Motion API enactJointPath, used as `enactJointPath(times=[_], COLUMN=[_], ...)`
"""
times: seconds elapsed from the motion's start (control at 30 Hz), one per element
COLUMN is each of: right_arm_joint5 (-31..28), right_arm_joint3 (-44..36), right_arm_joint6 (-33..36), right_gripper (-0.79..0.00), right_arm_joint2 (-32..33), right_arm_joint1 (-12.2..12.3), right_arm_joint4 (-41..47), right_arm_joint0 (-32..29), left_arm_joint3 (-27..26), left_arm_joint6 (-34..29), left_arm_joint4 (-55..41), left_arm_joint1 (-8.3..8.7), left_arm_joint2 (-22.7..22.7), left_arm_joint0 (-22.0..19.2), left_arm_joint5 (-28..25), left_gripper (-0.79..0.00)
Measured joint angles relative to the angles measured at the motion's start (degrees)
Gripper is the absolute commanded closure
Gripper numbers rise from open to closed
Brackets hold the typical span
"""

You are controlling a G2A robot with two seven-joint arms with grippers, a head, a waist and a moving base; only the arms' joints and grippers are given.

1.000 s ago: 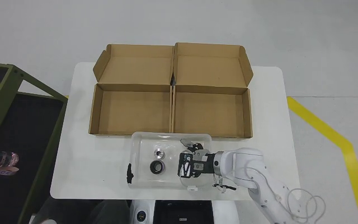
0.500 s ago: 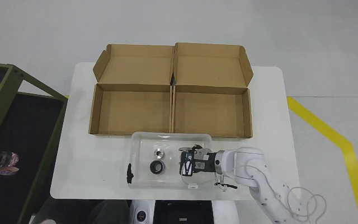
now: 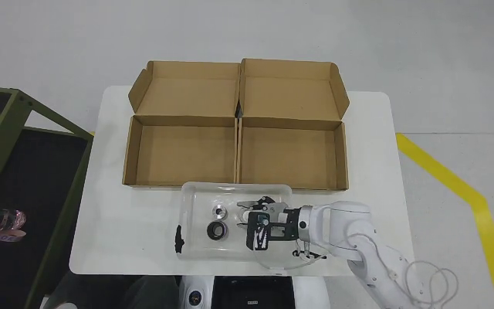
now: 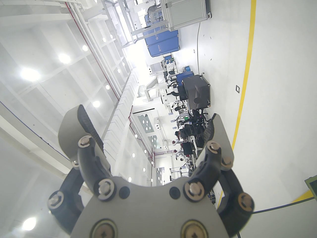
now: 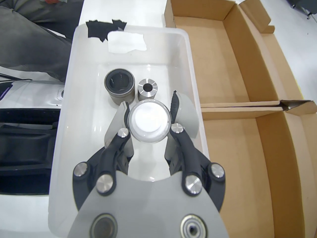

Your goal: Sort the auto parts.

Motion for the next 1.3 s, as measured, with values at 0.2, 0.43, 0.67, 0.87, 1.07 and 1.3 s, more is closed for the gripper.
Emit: enactJointPath(times=[0.2, 0.43, 0.67, 0.87, 1.07, 1.3], right_arm_joint5=[0.54, 1.84, 3.79, 6.31, 8.73, 11.46], right_arm_joint3=[-2.20, -3.41, -2.74, 0.46, 5.70, 13.40], right_arm_joint6=[-3.08, -6.48, -8.62, -9.05, -6.40, -3.91], right_gripper=[0.000, 0.000, 0.000, 0.000, 0.000, 0.000], right_arm_joint2=[2.08, 5.56, 8.46, 9.89, 8.99, 5.37], right_arm_joint1=[0.45, 0.97, 1.28, 1.25, 0.89, -0.01], right_arm_joint4=[-0.34, 0.25, 1.96, 4.73, 8.15, 11.01], right_arm_joint0=[-0.20, -0.38, 0.18, 2.29, 6.49, 12.41], left_arm_joint3=[0.00, 0.00, 0.00, 0.00, 0.00, 0.00], left_arm_joint6=[0.00, 0.00, 0.00, 0.00, 0.00, 0.00], left_arm_joint4=[0.00, 0.00, 0.00, 0.00, 0.00, 0.00], left_arm_joint1=[0.00, 0.00, 0.00, 0.00, 0.00, 0.00], left_arm_joint2=[0.00, 0.00, 0.00, 0.00, 0.00, 0.00], left_arm_joint0=[0.00, 0.00, 0.00, 0.00, 0.00, 0.00], left_arm_joint5=[0.00, 0.00, 0.00, 0.00, 0.00, 0.00], left_gripper=[-0.785, -0.785, -0.785, -0.785, -0.785, -0.785])
